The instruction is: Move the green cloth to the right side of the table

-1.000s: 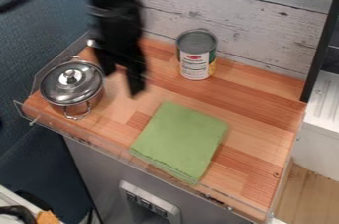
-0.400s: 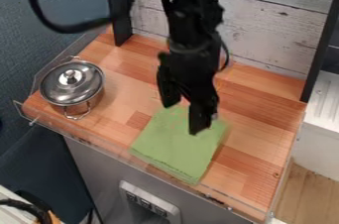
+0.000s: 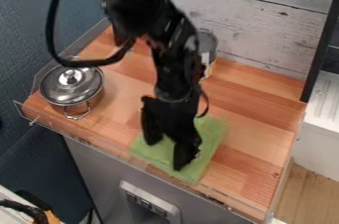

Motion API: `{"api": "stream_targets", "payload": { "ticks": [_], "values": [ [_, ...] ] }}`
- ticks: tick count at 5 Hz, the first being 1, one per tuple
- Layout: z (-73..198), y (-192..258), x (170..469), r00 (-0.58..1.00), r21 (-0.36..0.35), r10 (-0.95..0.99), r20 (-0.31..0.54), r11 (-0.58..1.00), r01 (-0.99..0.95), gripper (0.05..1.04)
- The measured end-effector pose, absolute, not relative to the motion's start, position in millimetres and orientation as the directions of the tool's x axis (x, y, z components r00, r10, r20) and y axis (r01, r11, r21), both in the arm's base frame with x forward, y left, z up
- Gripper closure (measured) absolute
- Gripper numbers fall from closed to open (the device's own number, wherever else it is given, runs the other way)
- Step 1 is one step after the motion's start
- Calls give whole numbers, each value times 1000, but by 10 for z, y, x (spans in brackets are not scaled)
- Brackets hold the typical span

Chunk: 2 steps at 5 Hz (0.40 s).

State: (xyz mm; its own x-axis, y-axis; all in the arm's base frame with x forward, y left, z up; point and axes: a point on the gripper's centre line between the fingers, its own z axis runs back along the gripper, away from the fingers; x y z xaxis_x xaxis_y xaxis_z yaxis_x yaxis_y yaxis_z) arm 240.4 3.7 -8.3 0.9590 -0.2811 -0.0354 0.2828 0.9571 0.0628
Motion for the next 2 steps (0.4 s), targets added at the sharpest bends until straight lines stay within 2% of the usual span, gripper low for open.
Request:
{"api": "stream_targets", "payload": {
  "ticks": [1,2],
  "values": [
    [-90,36,2453,954,100,-298,-16,949,298,82],
    [-98,-27,2540,954,77,-300,2,951,299,81]
  ]
}}
